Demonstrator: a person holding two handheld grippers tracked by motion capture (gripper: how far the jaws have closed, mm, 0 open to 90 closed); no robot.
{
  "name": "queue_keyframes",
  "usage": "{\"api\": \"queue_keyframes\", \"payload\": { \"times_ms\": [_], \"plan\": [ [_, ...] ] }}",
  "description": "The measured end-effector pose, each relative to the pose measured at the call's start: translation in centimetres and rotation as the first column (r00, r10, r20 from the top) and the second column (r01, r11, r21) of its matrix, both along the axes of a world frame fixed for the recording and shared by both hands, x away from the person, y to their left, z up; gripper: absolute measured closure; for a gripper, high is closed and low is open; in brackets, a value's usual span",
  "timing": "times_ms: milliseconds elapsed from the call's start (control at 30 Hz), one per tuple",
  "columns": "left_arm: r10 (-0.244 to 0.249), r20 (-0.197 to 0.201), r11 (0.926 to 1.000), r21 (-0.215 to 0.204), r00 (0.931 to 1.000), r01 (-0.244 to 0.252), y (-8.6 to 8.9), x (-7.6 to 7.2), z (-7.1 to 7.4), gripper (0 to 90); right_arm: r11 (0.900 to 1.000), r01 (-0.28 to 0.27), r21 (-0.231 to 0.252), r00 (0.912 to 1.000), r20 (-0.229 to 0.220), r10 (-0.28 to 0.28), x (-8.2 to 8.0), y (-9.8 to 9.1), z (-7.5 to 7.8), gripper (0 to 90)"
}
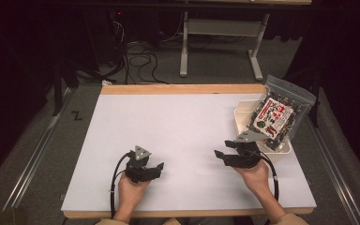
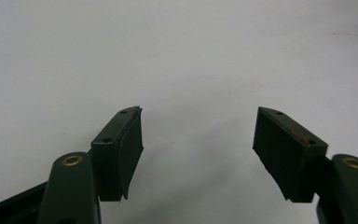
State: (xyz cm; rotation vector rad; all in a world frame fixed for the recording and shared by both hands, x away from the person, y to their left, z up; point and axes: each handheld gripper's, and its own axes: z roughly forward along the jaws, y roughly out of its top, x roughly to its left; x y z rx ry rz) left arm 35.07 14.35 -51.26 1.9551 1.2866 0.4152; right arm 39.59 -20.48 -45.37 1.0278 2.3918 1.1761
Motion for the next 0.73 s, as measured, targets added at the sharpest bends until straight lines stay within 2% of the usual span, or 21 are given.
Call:
{"api": "queue_keyframes", "payload": {
  "times_ms": [200, 367, 533, 733],
  "plan": [
    [-0.003, 0.000, 1.0000, -0.002, 1.0000, 0.003, 0.0, 0.0, 0.0, 33.3, 0.9996, -0.009, 0.027, 0.9999, -0.014, 0.009, -0.6, -0.1, -1.0, 39.7],
    [-0.010, 0.001, 0.9999, -0.001, 0.9999, 0.010, -0.2, 0.0, 0.0, 33.3, 0.9997, -0.015, 0.021, 0.9997, -0.019, 0.015, -1.3, -0.4, -2.4, 39.4],
    [-0.008, -0.003, 0.9999, -0.012, 1.0000, 0.008, 0.0, 0.0, 0.0, 32.9, 0.9974, -0.017, 0.070, 0.9986, -0.049, 0.021, -2.0, -1.1, -3.3, 39.4],
    [-0.009, 0.004, 0.9998, -0.016, 0.9999, 0.009, -0.1, -0.2, 0.1, 32.8, 0.9990, -0.008, 0.044, 0.9990, -0.044, 0.009, -2.5, -1.5, -3.7, 39.2]
  ]
}}
